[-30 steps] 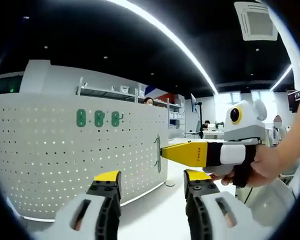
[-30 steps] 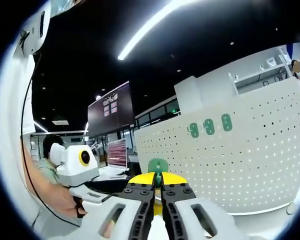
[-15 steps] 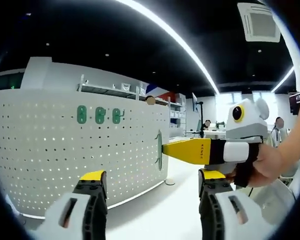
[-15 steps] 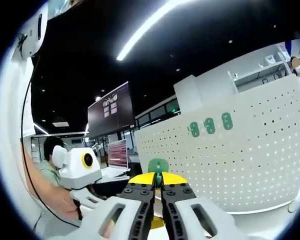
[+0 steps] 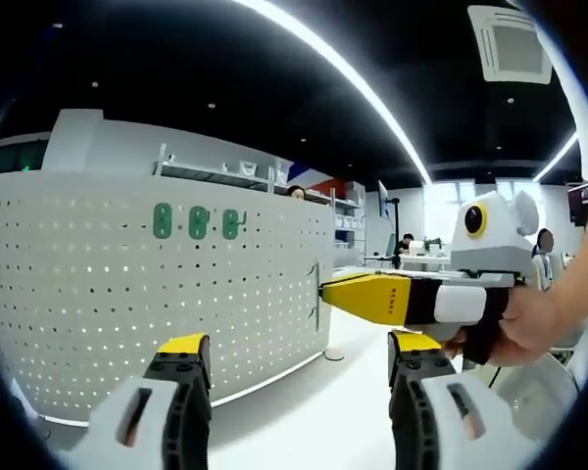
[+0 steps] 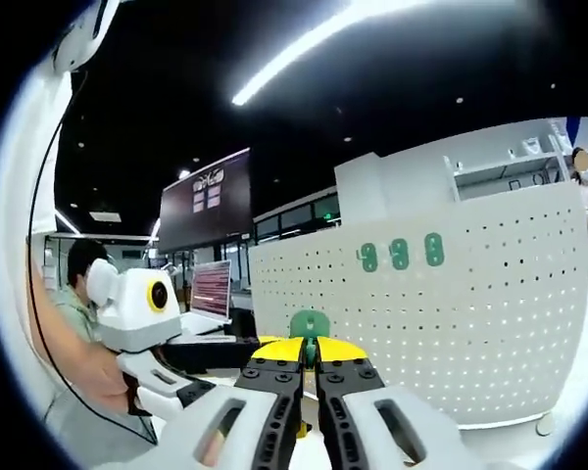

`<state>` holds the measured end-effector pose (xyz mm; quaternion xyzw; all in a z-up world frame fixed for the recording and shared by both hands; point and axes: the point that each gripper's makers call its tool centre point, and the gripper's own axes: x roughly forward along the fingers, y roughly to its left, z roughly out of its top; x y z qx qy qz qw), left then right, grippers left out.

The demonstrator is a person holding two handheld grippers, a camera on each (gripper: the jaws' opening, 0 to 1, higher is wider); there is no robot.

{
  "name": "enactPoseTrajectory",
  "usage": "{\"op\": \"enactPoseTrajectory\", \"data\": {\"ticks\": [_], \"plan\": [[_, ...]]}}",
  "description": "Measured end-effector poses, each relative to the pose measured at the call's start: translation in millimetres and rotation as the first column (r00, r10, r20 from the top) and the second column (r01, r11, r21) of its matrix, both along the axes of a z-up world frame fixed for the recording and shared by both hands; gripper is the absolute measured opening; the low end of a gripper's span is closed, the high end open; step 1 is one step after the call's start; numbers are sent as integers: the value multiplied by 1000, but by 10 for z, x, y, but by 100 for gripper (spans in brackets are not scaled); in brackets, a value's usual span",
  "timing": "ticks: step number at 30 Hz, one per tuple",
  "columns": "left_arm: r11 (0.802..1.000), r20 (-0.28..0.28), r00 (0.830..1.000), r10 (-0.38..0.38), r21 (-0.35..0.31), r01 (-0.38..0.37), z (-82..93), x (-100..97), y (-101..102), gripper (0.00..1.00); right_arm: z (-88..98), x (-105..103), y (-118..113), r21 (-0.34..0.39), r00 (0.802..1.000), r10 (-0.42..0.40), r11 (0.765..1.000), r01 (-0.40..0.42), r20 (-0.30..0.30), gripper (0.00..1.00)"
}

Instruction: Insert the hook assembly into the mounting plate slot until the hook locks in place.

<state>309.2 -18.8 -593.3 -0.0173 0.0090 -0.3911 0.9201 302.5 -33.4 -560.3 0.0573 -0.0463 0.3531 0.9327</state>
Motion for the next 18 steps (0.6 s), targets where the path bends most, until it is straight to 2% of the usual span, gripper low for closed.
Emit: {"op": "enactPoseTrajectory", "data": {"ticks": [5,6,14,18], "plan": [[1000,-6,1000,7,-13,-7,3,13,23,76,-42,100,-210,7,994,-107,994,107,-35,1],[1000,-8,1000,9,-14,-9,1,17,27,76,-84,116,-233,6,993,-110,994,110,-53,1],[1000,-12,1000,20,-11,-20,-13,40,64,75,-159,176,-414,-19,979,-189,982,188,-79,1],[1000,-13,1000,22,-10,-22,-15,43,73,75,-182,184,-446,-22,976,-200,980,198,-86,1]]}}
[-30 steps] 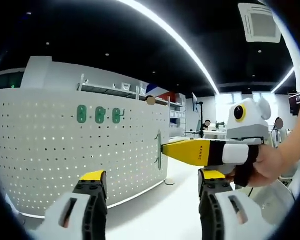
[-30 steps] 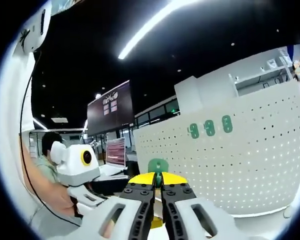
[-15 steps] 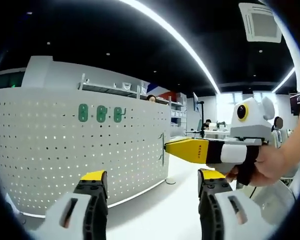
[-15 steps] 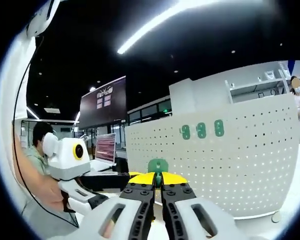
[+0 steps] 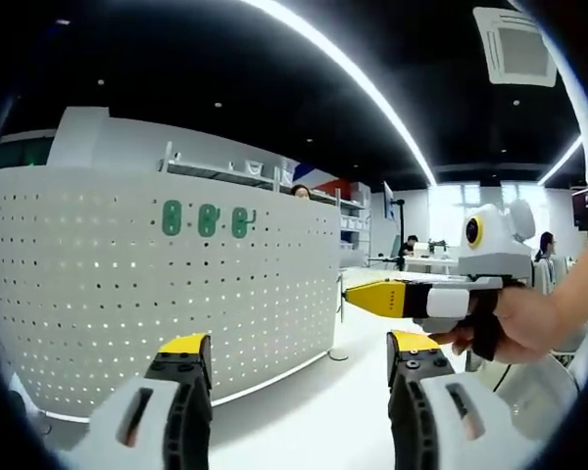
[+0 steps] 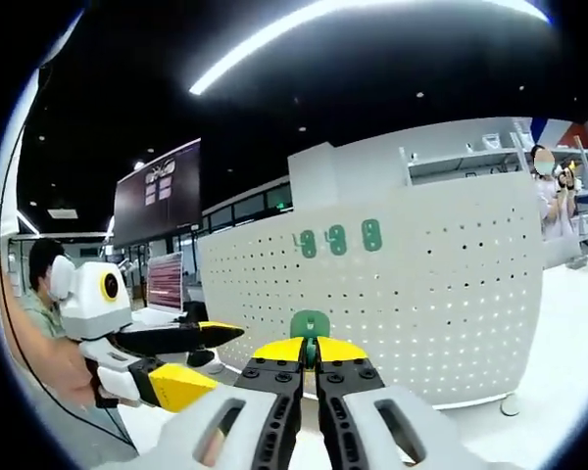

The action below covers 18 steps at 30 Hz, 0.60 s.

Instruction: Insert the hook assembly into the mounting plate slot until the hook locks in place.

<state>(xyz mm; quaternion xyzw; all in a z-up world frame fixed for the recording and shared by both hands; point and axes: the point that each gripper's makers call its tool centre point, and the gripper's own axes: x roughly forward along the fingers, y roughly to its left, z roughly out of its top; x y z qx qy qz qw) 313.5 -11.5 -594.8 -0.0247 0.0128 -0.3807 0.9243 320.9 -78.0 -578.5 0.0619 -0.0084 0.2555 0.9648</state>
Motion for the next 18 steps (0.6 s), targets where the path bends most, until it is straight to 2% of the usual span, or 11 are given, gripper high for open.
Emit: {"op": "enactPoseTrajectory", "data": {"ticks": [6,18], "plan": [[1000,3,1000,1,-1,-1,13,3,6,75,34,31,-13,-14,1000,-16,1000,16,11,1],[999,12,999,40,-5,-40,61,50,145,73,169,302,-220,-42,996,-78,996,80,33,1]]}}
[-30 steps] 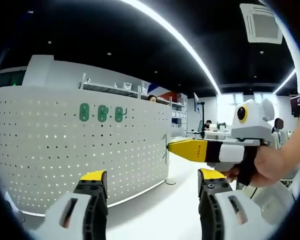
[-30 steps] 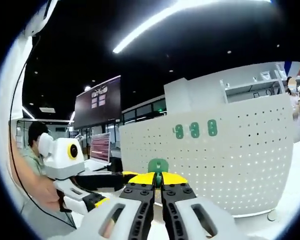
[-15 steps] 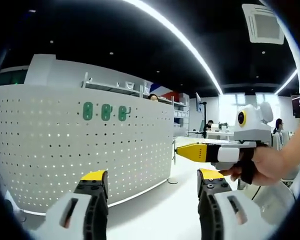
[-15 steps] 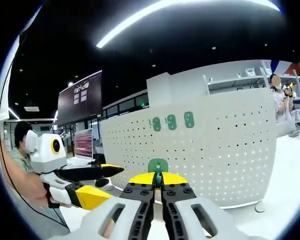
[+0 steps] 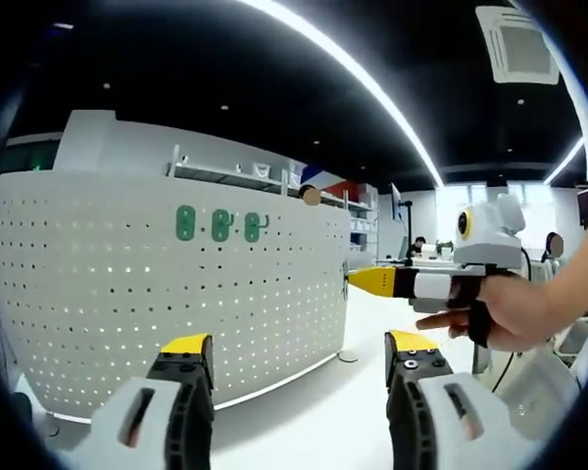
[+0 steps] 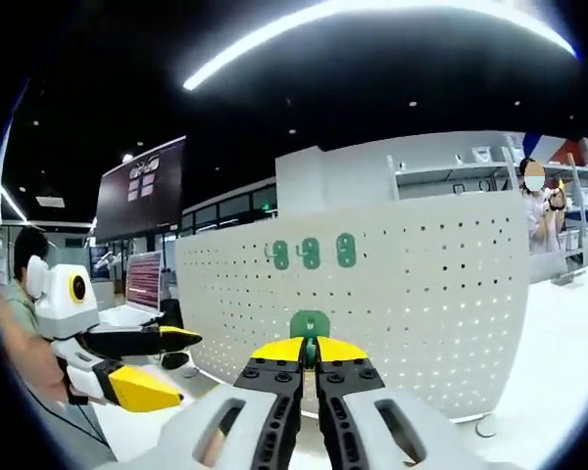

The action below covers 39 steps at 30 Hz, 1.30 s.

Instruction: Insert the hook assembly into the mounting plate slot until the hook locks in place.

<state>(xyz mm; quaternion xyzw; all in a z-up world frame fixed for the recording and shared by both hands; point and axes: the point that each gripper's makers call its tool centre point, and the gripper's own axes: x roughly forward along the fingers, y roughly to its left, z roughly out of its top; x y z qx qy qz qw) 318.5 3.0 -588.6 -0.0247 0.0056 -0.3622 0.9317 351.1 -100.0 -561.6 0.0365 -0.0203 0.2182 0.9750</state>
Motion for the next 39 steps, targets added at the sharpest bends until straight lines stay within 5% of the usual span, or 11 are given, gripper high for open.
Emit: {"op": "enactPoseTrajectory", "data": {"ticks": [39], "plan": [[996,1,996,87,-21,-87,-18,-56,550,71,544,790,-291,-52,992,-91,994,96,85,1]]}}
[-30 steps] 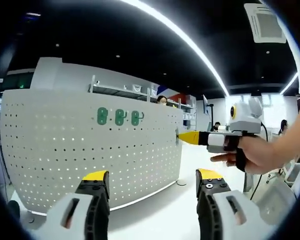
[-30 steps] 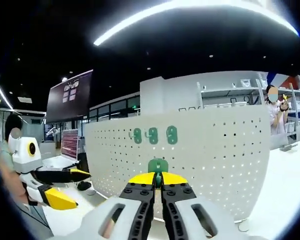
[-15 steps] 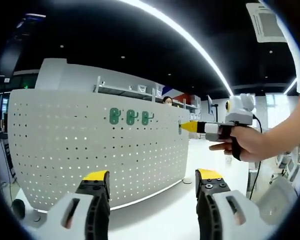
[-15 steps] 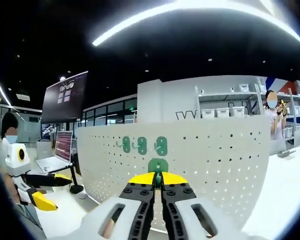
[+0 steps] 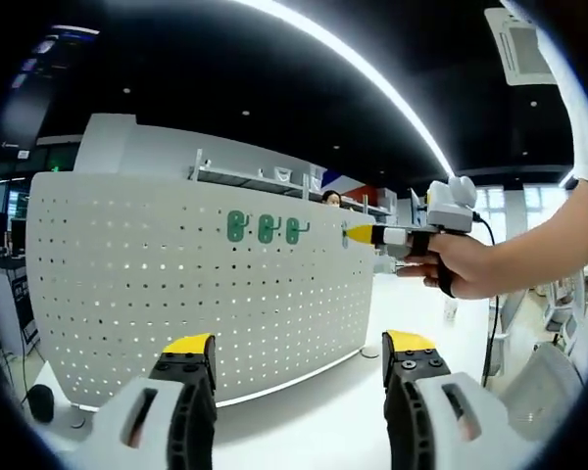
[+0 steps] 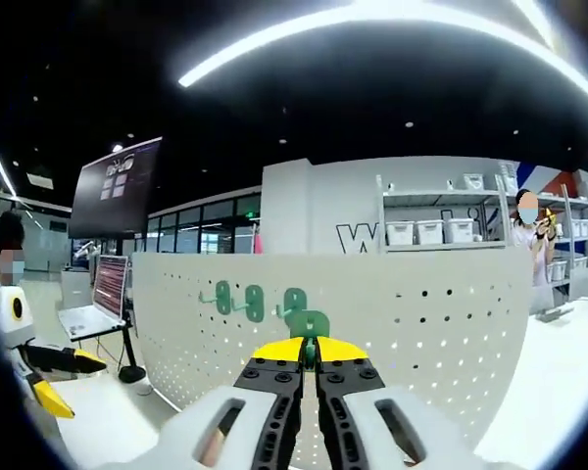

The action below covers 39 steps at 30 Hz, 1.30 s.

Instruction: Insert the hook assembly into the mounting plate slot until the hook locks in place.

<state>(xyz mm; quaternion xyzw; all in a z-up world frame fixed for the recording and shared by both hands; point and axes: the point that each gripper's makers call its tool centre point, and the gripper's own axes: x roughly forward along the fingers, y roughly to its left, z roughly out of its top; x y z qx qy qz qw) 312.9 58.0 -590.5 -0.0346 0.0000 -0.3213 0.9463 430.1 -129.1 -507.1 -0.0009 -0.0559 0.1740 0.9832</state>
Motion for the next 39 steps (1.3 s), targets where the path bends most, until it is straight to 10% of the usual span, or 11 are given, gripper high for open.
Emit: {"op": "enactPoseTrajectory", "data": {"ticks": [39], "plan": [[997,-2,997,74,-2,-74,97,34,245,66,116,517,-91,-9,995,-75,997,75,59,2]]}}
